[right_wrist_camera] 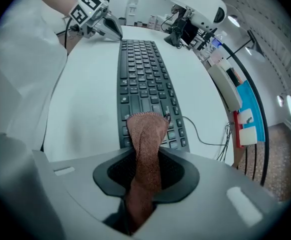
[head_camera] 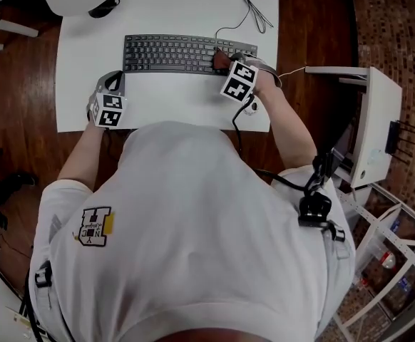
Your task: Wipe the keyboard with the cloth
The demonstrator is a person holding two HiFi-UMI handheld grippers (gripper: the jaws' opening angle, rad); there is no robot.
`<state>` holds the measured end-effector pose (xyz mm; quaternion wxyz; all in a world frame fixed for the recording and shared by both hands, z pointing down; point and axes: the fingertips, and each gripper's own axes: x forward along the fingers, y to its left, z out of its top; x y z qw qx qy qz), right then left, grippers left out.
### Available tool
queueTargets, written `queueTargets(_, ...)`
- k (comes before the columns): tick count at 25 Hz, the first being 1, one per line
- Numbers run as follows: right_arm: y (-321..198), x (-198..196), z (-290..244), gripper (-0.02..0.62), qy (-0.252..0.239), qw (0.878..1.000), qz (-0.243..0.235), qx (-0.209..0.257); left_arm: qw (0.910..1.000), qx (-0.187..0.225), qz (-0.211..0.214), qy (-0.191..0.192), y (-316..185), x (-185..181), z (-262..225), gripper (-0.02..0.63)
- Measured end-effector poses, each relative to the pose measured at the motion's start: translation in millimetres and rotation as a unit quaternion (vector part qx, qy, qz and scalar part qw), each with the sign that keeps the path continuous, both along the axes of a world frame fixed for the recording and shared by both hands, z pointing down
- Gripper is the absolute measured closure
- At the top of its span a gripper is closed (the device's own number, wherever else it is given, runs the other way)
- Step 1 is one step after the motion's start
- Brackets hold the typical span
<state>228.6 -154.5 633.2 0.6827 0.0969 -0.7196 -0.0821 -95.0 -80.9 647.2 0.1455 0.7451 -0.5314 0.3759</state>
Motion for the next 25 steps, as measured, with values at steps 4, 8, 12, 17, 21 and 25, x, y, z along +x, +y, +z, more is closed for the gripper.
queueTargets(4, 30.4, 4.1, 3.2, 0.497, 0.001, 1.000, -0.006, -0.011, 1.0000, 0.003, 0.000, 0.002, -1.0, 1.9, 0.8, 0.606)
queueTargets(8, 49.5, 2.4, 3.9, 0.497, 0.004, 0.999, -0.020, -0.029, 1.0000, 0.001, 0.001, 0.004, -0.5, 1.8, 0.9, 0.606)
queueTargets(12, 21.7, -11.7, -7.8, 0.498, -0.016, 1.000, -0.009, -0.025, 1.0000, 0.000, 0.001, 0.006, -0.6, 2.1, 0.5, 0.606)
queueTargets(17, -53.7, -44.5, -32.5, 0.499, -0.040, 0.999, -0.003, 0.024, 1.0000, -0.004, -0.002, 0.004, -1.3, 6.6, -4.9, 0.606)
queueTargets(21, -77.2, -74.5, -23.0, 0.499, -0.044, 0.999, -0.010, 0.026, 1.0000, -0.006, -0.002, 0.003, -1.9, 3.1, -2.3, 0.606)
queueTargets(25, -60.2, -83.2, -10.6, 0.500, -0.034, 0.999, -0.023, 0.015, 1.0000, -0.004, 0.000, 0.004, -0.9, 1.1, -2.5, 0.606)
